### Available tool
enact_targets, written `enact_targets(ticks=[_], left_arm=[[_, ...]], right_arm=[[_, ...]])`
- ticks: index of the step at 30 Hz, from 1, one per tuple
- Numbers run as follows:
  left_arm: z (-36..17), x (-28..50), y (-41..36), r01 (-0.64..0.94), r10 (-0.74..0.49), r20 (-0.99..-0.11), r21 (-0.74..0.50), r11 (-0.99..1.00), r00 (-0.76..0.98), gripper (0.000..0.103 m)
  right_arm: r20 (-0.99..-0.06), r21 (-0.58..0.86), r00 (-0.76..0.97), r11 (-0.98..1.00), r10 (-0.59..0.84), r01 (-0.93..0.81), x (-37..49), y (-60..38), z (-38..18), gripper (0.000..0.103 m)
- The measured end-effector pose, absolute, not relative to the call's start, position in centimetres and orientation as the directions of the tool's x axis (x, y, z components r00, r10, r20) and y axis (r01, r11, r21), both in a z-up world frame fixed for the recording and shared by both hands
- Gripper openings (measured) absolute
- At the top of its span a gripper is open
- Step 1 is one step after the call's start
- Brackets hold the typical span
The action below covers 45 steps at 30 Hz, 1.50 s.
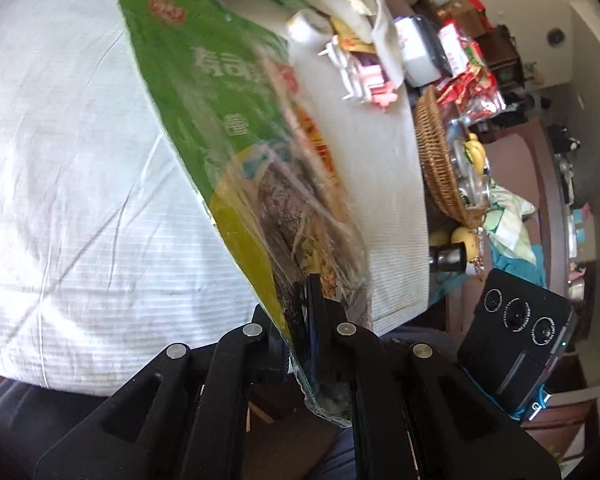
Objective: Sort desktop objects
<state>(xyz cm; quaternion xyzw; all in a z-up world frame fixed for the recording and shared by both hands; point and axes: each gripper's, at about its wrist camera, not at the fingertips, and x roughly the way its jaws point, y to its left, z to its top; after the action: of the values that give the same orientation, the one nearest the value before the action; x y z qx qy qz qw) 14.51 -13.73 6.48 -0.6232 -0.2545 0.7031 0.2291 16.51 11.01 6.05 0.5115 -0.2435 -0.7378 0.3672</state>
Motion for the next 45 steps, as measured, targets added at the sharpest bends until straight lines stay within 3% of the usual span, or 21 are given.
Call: enact_targets(ticks=[5, 8, 10, 12, 16, 21, 25, 32, 38, 45], left_arm=[[5.2, 15.3, -15.2, 0.031, 0.598, -0.790, -0.607, -0.794, -0.136, 0.014], [5.9, 15.6, -16.5, 0.052, 0.556, -0.811, -0.573, -0.818, -0.184, 0.020], [6.1, 16.1, -17.1, 0.051, 0.538, -0.818, -0.557, -0.829, -0.204, 0.028], [6.3, 16.8, -17.5, 0.045, 0.537, -0.816, -0.557, -0.829, -0.213, 0.031], [6.2, 18.5, -17.1, 0.038, 0.516, -0.829, -0.535, -0.844, -0.216, 0.034], [5.0, 20.9, -14.4, 0.038, 0.554, -0.817, -0.566, -0.824, -0.159, 0.047], [4.4, 23.0, -12.2, 0.011, 0.575, -0.810, -0.580, -0.814, -0.115, 0.054], [1.7, 24.8, -9.9, 0.002, 0.595, -0.804, -0.595, -0.804, -0.015, 0.054], [1.4, 23.3, -10.2, 0.027, 0.630, -0.776, -0.631, -0.775, -0.032, 0.054], [1.8, 22.0, -12.6, 0.083, 0.675, -0.736, -0.677, -0.731, -0.060, 0.054]], right_arm=[[-0.704, 0.626, -0.178, -0.719, -0.688, 0.302, 17.6, 9.6, 5.7, 0.026], [-0.764, 0.555, -0.175, -0.770, -0.621, 0.313, 18.8, 10.7, 5.8, 0.039], [-0.790, 0.509, -0.198, -0.800, -0.581, 0.318, 19.2, 11.9, 6.5, 0.058], [-0.799, 0.491, -0.209, -0.812, -0.564, 0.316, 19.7, 13.4, 7.2, 0.064], [-0.799, 0.438, -0.294, -0.842, -0.525, 0.314, 19.1, 15.3, 9.6, 0.063], [-0.794, 0.391, -0.388, -0.882, -0.468, 0.265, 14.3, 17.8, 10.3, 0.063], [-0.828, 0.352, -0.383, -0.911, -0.410, 0.215, 10.1, 18.7, 7.9, 0.063], [-0.882, 0.278, -0.340, -0.943, -0.325, 0.181, 6.7, 18.4, 3.4, 0.063], [-0.877, 0.337, -0.290, -0.921, -0.383, 0.197, 8.2, 17.5, 2.4, 0.064], [-0.820, 0.504, -0.181, -0.834, -0.544, 0.225, 11.8, 15.8, 2.7, 0.064]])
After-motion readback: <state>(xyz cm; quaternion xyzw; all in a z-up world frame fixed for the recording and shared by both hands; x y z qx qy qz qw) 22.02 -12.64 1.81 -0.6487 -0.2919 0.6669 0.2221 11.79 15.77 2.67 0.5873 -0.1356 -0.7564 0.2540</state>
